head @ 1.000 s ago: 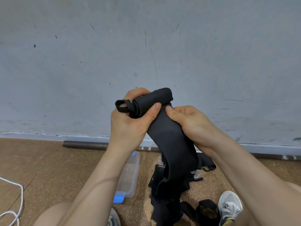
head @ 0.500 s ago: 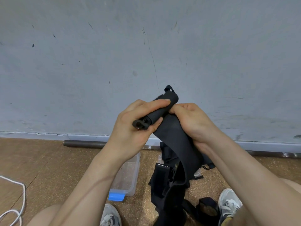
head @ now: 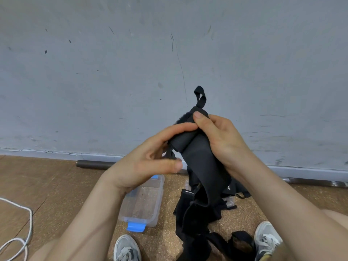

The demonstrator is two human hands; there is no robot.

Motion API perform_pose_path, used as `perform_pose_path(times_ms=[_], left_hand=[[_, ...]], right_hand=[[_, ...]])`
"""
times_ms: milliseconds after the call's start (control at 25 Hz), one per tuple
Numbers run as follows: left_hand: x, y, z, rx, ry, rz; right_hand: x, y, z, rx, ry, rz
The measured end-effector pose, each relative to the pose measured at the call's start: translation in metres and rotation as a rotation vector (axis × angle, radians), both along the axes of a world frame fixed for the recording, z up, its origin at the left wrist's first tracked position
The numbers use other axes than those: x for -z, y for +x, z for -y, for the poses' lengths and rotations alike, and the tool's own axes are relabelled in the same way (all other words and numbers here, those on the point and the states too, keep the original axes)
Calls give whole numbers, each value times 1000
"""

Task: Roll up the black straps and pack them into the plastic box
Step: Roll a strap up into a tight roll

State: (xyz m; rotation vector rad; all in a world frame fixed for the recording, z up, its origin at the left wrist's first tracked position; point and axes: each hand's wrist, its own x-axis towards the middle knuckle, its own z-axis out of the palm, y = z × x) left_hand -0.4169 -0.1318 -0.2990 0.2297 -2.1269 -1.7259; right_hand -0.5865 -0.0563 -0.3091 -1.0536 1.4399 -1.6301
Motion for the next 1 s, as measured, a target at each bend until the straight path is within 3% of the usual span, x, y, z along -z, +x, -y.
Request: perform_pose_path(times_ms=[120, 280, 480, 600, 640, 720, 880, 1000], left_hand=[[-1, -3, -3, -245, 283, -105], [9, -9, -1, -515, 170, -55], [11, -9, 1, -647, -283, -41], [15, -8, 2, -663, -716, -60], [17, -9, 3, -669, -763, -84], [16, -9, 1, -666, -565, -113], [5, -4, 1, -511, 162, -48], [8, -7, 1, -492, 297, -5]], right_hand=[[4, 0, 2, -29, -48, -115], [5, 9, 3, -53, -29, -229], [0, 8, 2, -239, 121, -152], [3, 9, 5, -238, 100, -43], [5, 10, 7, -222, 81, 22], [10, 9, 10, -194, 42, 122], [12, 1, 11, -220, -81, 227], [15, 3, 10, -223, -145, 169]])
